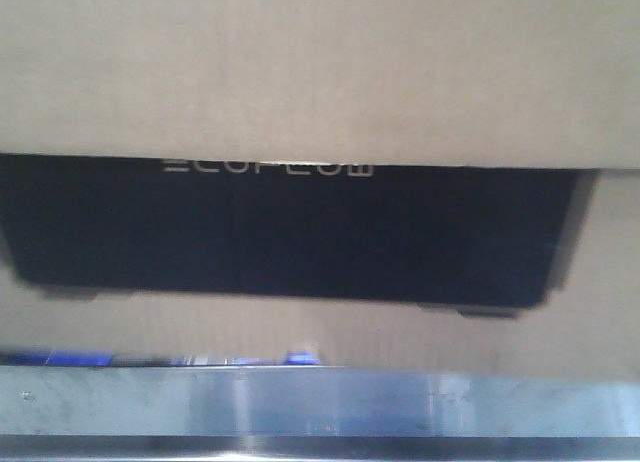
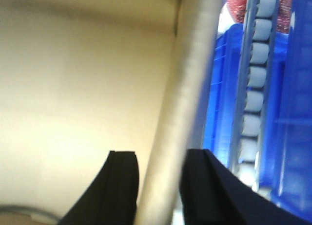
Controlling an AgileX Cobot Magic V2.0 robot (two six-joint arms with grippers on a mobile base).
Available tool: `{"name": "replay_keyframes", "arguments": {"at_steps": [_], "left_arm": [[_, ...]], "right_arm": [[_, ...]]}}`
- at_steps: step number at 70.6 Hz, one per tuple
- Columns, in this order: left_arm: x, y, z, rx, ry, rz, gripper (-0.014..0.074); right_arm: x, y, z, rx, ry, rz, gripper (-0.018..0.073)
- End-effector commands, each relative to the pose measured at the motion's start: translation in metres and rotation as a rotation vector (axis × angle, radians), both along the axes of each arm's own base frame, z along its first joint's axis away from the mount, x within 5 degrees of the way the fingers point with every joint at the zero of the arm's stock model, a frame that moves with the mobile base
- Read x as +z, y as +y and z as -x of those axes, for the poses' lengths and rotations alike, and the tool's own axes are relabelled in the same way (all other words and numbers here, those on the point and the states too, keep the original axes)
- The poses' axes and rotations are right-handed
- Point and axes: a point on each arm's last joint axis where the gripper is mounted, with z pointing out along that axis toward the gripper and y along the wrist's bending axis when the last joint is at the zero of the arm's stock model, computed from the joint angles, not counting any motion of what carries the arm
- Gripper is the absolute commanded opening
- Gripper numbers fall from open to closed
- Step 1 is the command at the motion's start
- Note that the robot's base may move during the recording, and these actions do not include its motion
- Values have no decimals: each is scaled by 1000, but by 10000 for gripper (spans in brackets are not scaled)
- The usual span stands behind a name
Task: Grab box from left shelf to table start
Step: 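Lift the box with both grippers and pull it off the shelf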
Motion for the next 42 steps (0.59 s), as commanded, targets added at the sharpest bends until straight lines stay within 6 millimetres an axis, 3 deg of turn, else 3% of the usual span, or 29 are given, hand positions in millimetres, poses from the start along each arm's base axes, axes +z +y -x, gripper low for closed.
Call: {"name": "replay_keyframes", "arguments": {"at_steps": [1, 12, 21, 31, 42], "left_arm": [[31, -8, 27, -111, -102, 92, -97], [40, -2, 43, -66, -126, 134, -97], [43, 2, 57, -55, -143, 139, -97], [27, 6, 73, -37, -131, 154, -97], [8, 10, 89, -28, -151, 191, -97]], "right_arm": [[32, 4, 0, 8, -233, -21, 57], [35, 23, 11, 102, -235, -30, 57], [38, 26, 20, 101, -247, -40, 57], [41, 21, 39, 98, -281, -47, 57], [27, 16, 60, 98, -276, -47, 57]]}}
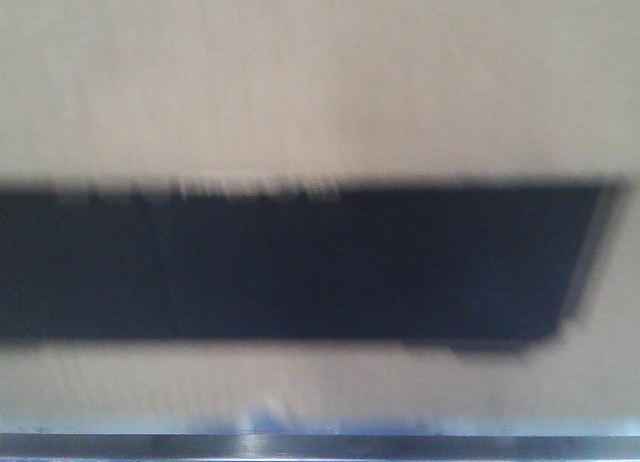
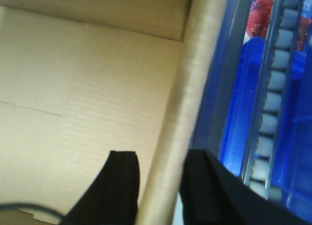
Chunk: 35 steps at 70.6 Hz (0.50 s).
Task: Grab box from left shelf to table start
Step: 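Lift the box with both grippers and pull it off the shelf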
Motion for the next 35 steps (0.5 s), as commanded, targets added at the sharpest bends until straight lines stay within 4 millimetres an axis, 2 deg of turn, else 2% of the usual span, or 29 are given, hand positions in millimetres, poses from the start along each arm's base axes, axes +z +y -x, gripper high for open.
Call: {"name": "replay_keyframes", "arguments": {"at_steps": [1, 13, 35], "left_arm": [[10, -12, 20, -123, -115, 129, -97], [3, -10, 39, -132, -153, 189, -97], [21, -8, 66, -159, -300, 313, -97]], "right_arm": [[13, -2, 9, 6, -185, -46, 57], [1, -8, 33, 5, -209, -52, 57], [21, -16, 71, 3, -408, -115, 57]]}}
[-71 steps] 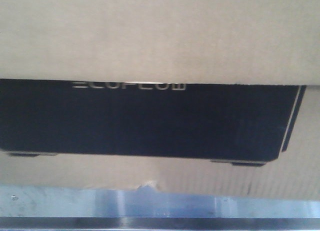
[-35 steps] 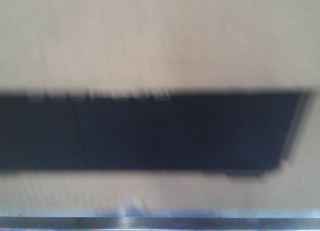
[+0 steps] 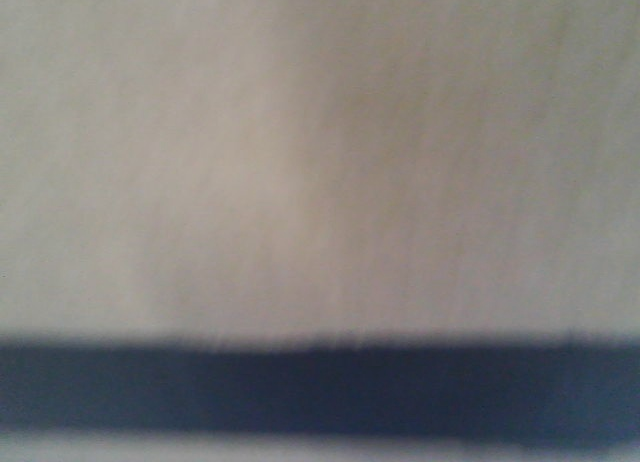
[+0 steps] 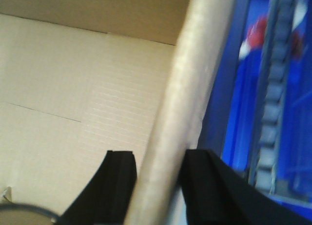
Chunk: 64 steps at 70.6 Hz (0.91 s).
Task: Grab box from left shelf to table start
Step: 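Lift the box with both grippers and pull it off the shelf, then hold the box with both grippers while backing away from the shelf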
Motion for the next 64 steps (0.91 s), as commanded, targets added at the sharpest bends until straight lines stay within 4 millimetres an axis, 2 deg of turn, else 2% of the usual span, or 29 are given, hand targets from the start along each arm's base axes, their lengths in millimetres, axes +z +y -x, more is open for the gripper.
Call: {"name": "replay_keyframes", "arguments": {"at_steps": [1, 17, 36, 51, 64], "left_arm": [[29, -13, 17, -137, -180, 175, -97], [43, -14, 22, -150, -311, 260, -97], [47, -13, 20, -135, -354, 276, -97], [47, -13, 20, -138, -346, 273, -99], [37, -14, 18, -142, -302, 262, -99]], "right_arm": [[28, -1, 2, 1, -258, -47, 57], [39, -3, 8, -6, -371, -75, 57], [49, -3, 6, -10, -485, -90, 57], [43, -3, 5, -6, -443, -79, 57], [33, -2, 3, -3, -391, -65, 57]]}}
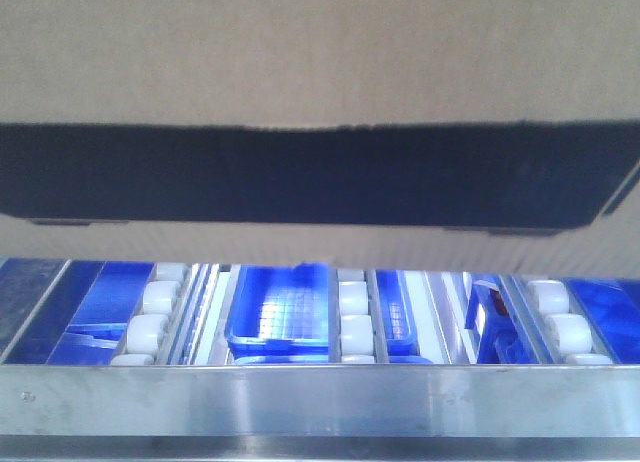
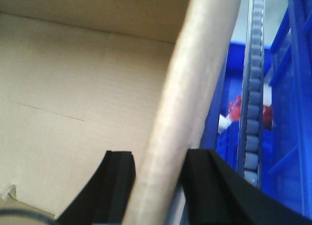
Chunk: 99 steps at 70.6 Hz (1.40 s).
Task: Grab box from left shelf to table start
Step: 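Hold the box with both grippers while backing away from the shelf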
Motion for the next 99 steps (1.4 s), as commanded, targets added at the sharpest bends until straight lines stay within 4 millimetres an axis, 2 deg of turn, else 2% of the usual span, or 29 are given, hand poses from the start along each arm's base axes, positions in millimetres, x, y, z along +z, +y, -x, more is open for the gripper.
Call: {"name": "replay_keyframes", "arguments": {"at_steps": [1, 15, 99], "left_arm": [[16, -12, 13, -132, -63, 136, -99], [3, -13, 10, -134, -13, 124, -99], [3, -13, 10, -134, -14, 124, -104]], "right_arm": [[18, 3, -5, 17, -155, -54, 57], [12, 4, -6, 17, -133, -49, 57], [13, 4, -6, 17, -134, -49, 57]]}}
